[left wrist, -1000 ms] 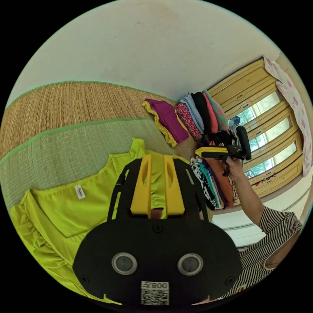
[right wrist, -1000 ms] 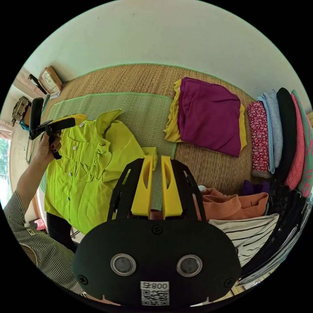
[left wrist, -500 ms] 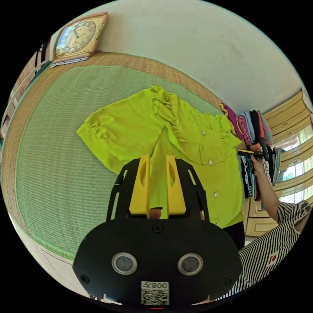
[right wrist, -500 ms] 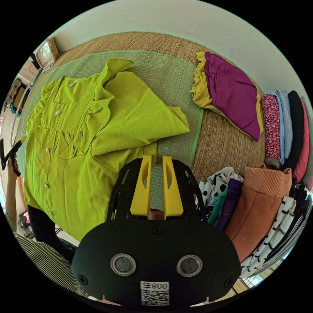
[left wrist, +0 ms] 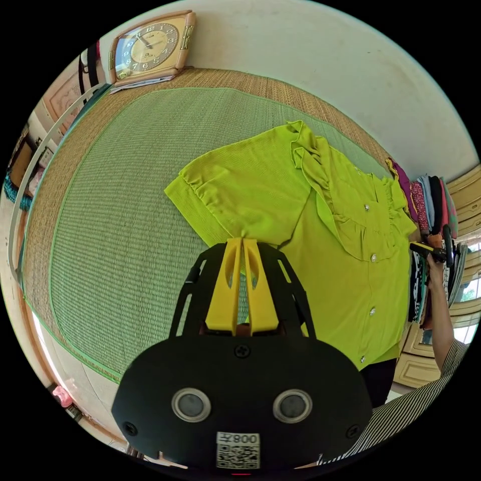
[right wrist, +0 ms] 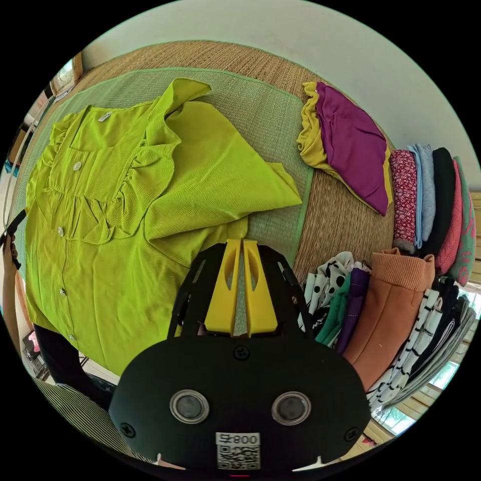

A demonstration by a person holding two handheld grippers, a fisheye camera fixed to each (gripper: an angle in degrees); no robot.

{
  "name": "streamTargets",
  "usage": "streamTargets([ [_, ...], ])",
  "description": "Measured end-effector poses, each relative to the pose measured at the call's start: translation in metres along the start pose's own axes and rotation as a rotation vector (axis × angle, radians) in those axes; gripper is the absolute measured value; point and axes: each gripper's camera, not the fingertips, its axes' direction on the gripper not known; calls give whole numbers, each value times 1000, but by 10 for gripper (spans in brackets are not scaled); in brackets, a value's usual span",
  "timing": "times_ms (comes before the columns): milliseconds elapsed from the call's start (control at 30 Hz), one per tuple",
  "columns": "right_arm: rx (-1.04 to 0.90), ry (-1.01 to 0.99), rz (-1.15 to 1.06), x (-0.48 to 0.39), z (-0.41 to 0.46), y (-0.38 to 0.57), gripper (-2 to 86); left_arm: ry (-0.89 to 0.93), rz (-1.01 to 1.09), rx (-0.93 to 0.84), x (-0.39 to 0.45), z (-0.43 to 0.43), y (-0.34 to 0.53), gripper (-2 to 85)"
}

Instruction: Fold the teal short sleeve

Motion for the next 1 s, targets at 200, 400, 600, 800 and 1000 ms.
streamTargets([
  [200, 60, -133, 103, 31, -19, 45, -2, -3, 38, 31, 3, -22, -2, 3],
  [400, 109, -281, 226, 51, -18, 106, -1, 10, 54, 22, 2, -31, 2, 3],
  [600, 94, -393, 300, 60, 12, 130, 5, 17, 52, 4, -3, -33, 0, 7],
  [800, 174, -421, 379, 78, 16, 143, 53, 25, 39, 103, -8, -61, 1, 32],
  [1000, 300, -517, 337, 75, 1, 135, 67, 173, 104, 238, 3, -81, -25, 63],
])
